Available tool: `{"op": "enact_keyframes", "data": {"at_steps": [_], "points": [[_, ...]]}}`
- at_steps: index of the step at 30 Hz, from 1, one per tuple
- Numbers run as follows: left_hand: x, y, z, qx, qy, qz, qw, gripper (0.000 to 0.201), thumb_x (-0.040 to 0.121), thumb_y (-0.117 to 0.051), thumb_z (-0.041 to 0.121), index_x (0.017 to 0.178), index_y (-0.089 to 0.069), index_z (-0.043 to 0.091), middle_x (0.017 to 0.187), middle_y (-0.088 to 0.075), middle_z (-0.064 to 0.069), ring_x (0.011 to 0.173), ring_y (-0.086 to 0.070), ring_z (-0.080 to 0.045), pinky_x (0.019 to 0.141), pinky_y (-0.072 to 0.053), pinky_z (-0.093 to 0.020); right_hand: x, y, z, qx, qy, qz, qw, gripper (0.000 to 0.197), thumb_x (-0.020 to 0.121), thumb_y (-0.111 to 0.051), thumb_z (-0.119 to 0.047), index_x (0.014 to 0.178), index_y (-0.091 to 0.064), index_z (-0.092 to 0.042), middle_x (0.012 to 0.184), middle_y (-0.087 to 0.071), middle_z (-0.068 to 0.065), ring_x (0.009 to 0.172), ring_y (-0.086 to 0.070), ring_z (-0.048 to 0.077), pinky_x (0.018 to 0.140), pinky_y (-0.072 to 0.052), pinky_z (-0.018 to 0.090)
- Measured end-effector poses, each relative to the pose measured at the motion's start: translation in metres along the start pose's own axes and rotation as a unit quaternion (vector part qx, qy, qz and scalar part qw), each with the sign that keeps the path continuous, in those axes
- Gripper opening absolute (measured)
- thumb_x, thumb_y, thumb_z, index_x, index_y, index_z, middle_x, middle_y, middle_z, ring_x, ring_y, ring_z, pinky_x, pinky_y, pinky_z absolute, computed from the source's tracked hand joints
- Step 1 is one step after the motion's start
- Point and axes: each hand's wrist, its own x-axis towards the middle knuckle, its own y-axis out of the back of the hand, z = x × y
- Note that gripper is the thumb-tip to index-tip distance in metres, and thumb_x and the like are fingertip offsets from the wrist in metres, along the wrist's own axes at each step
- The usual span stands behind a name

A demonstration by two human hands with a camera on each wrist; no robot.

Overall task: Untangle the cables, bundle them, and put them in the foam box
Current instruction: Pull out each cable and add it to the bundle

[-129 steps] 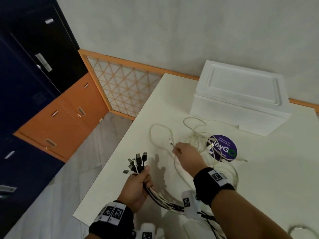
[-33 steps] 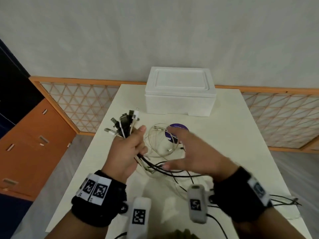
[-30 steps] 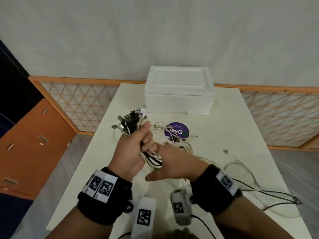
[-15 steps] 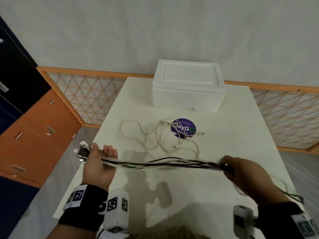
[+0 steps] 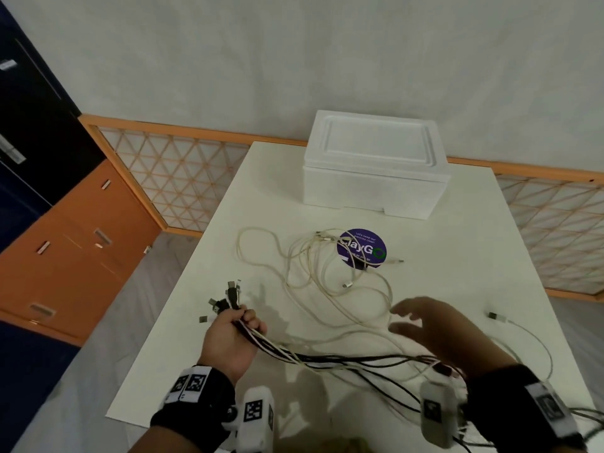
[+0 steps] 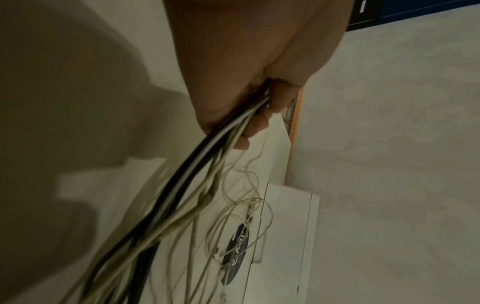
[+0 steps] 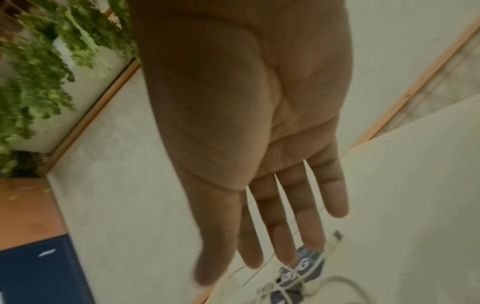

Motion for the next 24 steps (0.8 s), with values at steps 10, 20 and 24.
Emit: {"op": "enact_keyframes", "data": {"at_steps": [10,20,24], "points": [[0.001,-0.016,0.003,0.080,-0.028,-0.011,0.996,0.022,0.098,-0.043,0.004,0.083,-0.058,0.009,0.068,-0.069,-0.005,0.056,-0.066,-0.014,0.060,-0.059,-0.028,0.126,-0.059,-0.023,-0.144,0.056,-0.015,0.988,0.037,0.090,-0.046,-0.006,0.116,-0.063,-0.026,0.114,-0.050,0.006,0.103,-0.057,0.027,0.088,-0.047,0.033],[-0.017,-0.055,0.010,0.135,-0.073,-0.140,0.978,0.024,0.088,-0.046,-0.005,0.076,-0.053,0.014,0.068,-0.056,-0.007,0.040,-0.035,-0.007,0.046,-0.039,-0.021,0.078,0.013,-0.060,0.123,0.062,0.243,0.960,0.018,0.093,-0.055,-0.018,0.107,-0.067,-0.020,0.101,-0.069,0.001,0.090,-0.062,0.017,0.073,-0.038,0.015],[-0.032,-0.098,0.005,0.230,-0.098,-0.247,0.936,0.014,0.075,-0.066,0.002,0.070,-0.066,0.015,0.082,-0.067,-0.006,0.046,-0.040,-0.006,0.052,-0.038,-0.020,0.042,0.052,-0.079,0.143,0.113,0.223,0.958,0.017,0.092,-0.057,-0.017,0.106,-0.068,-0.020,0.095,-0.069,-0.005,0.087,-0.063,0.010,0.075,-0.044,0.014]]}}
